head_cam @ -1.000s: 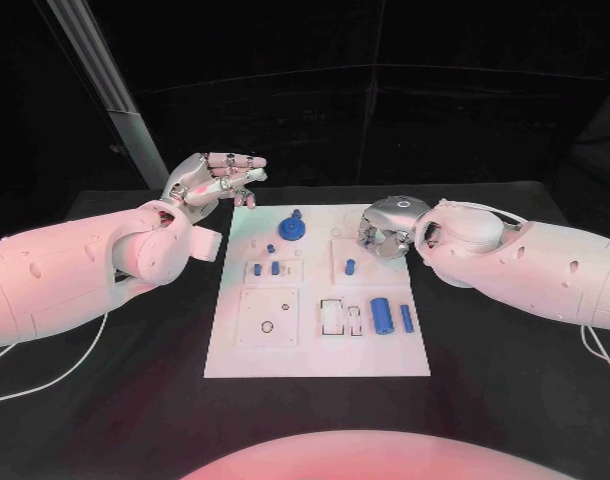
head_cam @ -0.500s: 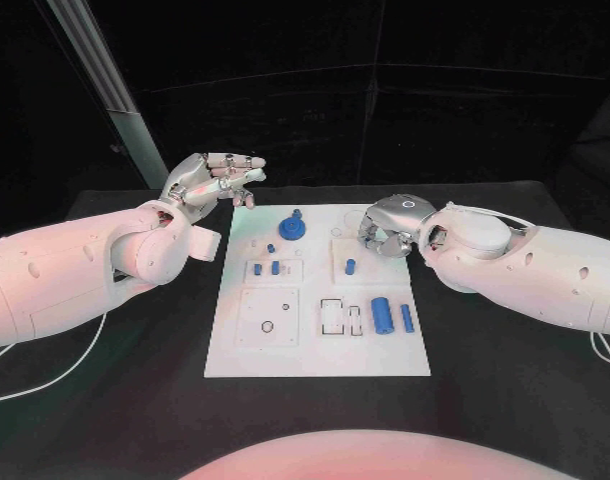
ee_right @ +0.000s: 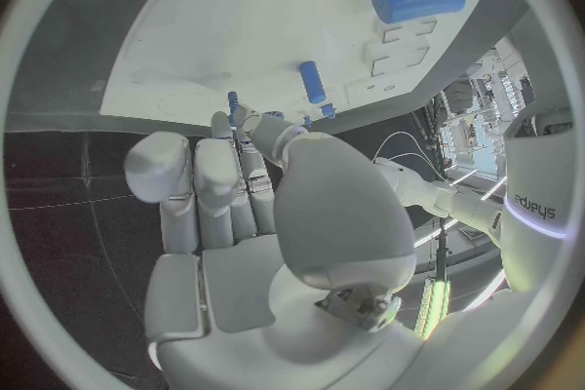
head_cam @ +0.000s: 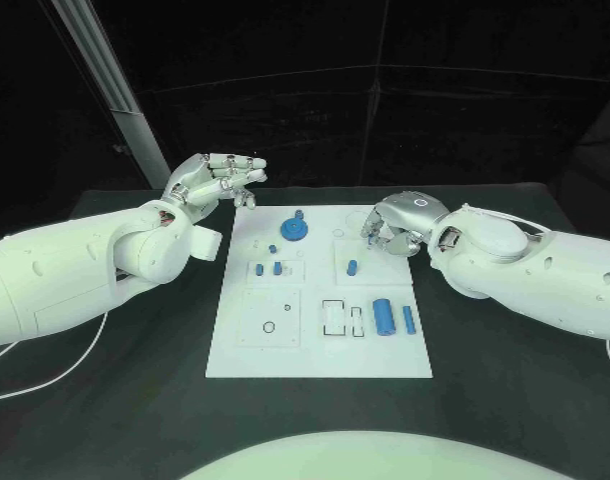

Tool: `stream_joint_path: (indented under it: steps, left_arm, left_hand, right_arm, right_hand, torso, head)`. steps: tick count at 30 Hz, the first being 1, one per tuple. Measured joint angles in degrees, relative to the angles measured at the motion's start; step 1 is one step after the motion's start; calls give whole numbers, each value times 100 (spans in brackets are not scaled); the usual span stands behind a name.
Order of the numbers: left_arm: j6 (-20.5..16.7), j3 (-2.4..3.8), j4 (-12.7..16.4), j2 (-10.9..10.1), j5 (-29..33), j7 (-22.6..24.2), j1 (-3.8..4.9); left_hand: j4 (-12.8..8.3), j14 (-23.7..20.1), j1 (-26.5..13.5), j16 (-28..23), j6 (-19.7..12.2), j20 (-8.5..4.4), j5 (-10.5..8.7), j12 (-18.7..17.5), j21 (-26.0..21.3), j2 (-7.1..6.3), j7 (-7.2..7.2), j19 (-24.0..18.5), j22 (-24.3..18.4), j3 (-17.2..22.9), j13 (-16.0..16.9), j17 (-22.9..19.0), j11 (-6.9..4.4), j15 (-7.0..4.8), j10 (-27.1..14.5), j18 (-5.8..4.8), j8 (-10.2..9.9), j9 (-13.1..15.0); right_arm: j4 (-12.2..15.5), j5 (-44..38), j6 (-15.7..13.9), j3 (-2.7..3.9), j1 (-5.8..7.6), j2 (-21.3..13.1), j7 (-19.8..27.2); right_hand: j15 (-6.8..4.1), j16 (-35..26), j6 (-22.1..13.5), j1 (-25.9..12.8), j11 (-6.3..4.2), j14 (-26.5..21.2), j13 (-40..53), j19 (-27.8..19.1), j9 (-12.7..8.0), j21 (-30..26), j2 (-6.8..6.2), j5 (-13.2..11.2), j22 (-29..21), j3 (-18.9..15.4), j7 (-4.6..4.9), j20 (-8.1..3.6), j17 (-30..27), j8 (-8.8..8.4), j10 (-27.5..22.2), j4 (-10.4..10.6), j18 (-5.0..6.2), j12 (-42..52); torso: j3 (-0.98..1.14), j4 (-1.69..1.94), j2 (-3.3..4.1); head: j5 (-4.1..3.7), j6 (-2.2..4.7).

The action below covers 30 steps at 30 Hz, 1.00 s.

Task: Assemble the parts on the task board

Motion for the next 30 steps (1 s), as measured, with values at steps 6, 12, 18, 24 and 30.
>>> stream_joint_path:
  steps: [6,12,18,24,30]
  left_arm:
    - [8,0,-28,11,0,-15,0]
    - [12,0,-52,36,1,-30,0]
    - [19,0,-62,64,1,-35,1]
    - [25,0,-62,95,2,-37,3]
    - [31,1,-57,115,2,-39,7]
  left_hand:
    - [-16,0,0,0,0,-19,0,23,0,0,0,20,0,-16,0,0,0,0,0,0,0,0]
    - [-16,0,0,0,0,-19,0,23,0,0,0,20,1,-16,-1,-1,0,0,0,1,0,0]
    - [-16,0,0,0,0,-19,0,23,0,0,0,20,1,-16,5,-9,0,0,0,0,0,0]
    - [-16,0,0,0,0,-19,0,23,0,0,0,20,1,-16,4,-33,0,0,0,0,0,0]
    - [-16,0,0,0,0,-19,0,23,0,0,0,20,1,-15,4,-33,0,0,0,0,0,0]
  right_arm:
    - [519,268,-176,126,3,-133,28]
    - [975,595,-394,169,5,-74,115]
    - [1078,796,-472,171,3,220,203]
    - [935,887,-444,155,-180,537,271]
    - [761,871,-360,44,-465,789,311]
  right_hand:
    - [0,33,0,0,0,0,-6,0,4,40,0,68,32,53,0,0,-20,-37,0,-19,0,-13]
    - [0,33,-1,-1,0,0,-8,0,2,41,-1,70,37,61,-1,0,-32,-38,-1,-28,1,-22]
    - [0,33,-5,-1,1,0,-12,0,0,40,-1,91,36,68,-5,0,-34,-38,-1,-34,1,-22]
    - [0,33,-10,-1,1,0,-13,0,-6,66,-1,91,45,67,32,0,-34,-39,-1,-35,0,-23]
    - [0,56,-10,-1,1,0,-13,0,-4,66,-1,98,48,67,31,0,-40,-53,-2,-35,1,-23]
  torso:
    - [-5,1,0]
    - [-10,4,1]
    - [-12,10,3]
    - [-19,12,7]
    - [-15,11,7]
  head:
    - [78,9]
    - [187,2]
    - [363,-76]
    - [600,-191]
    - [734,-266]
